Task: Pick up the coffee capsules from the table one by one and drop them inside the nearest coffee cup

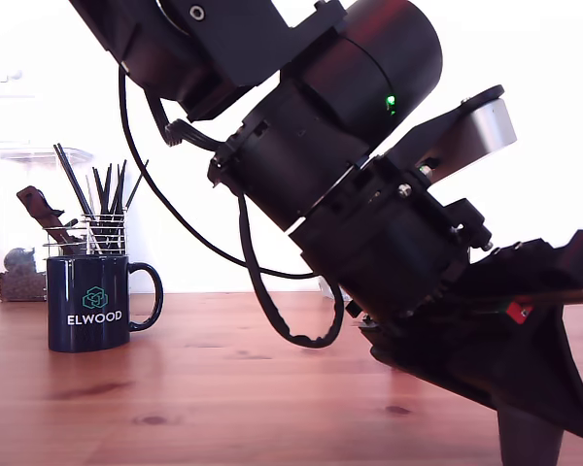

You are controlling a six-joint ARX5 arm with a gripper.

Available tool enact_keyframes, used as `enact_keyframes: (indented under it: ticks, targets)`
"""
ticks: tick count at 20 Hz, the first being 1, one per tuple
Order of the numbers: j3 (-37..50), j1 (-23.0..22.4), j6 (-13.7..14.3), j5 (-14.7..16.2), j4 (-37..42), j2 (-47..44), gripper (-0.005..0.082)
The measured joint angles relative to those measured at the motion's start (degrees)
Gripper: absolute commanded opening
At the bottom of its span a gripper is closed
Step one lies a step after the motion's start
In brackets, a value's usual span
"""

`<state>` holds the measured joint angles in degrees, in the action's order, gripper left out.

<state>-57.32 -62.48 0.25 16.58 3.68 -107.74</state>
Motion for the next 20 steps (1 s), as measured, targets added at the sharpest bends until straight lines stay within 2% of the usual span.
enact_keyframes:
  ticks: [3,7,15,20]
  targets:
    - [0.0,0.6,0.0,-1.1,-3.5,2.7,0.0251]
    - [0.0,3.1,0.0,-2.6,-7.8,10.7,0.0251]
    - [0.0,10.3,1.4,-6.5,-14.4,19.2,0.0251]
    - [2.7,16.6,1.9,-6.6,-13.6,28.7,0.0251]
